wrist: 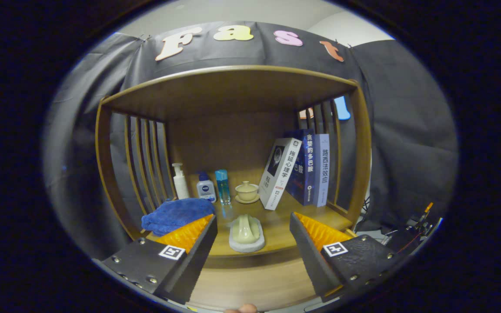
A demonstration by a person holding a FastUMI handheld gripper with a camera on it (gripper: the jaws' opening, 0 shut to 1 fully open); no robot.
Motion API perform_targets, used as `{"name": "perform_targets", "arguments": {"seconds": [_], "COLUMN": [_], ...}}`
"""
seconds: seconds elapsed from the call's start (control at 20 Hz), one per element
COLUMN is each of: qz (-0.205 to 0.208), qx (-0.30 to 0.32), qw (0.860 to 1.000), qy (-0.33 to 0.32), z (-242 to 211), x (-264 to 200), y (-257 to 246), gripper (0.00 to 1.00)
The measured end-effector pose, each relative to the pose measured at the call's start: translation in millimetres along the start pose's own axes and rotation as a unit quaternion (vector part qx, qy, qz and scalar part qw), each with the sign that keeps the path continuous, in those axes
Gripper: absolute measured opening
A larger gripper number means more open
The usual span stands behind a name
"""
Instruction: Pull open the drawer, take out the items inside it, and place them on the countertop above the cabinet.
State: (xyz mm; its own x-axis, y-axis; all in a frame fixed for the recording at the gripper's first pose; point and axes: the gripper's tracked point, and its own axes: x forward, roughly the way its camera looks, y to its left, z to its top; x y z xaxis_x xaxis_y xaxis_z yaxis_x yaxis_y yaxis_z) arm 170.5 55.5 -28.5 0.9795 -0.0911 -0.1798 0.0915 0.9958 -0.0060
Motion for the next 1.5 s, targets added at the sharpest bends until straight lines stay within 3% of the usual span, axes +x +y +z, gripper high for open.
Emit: {"name": "perform_targets", "arguments": {"seconds": [0.75,1.5], "qz": [0.004,0.031], "qx": [-0.014,-0.023], "qw": [1.0,0.998], "qy": [0.002,0.041], "z": [-91.3,-167.9], "x": [-99.1,-110.9], "y": [-20.2,-17.2], "gripper": [1.0,1.0]}}
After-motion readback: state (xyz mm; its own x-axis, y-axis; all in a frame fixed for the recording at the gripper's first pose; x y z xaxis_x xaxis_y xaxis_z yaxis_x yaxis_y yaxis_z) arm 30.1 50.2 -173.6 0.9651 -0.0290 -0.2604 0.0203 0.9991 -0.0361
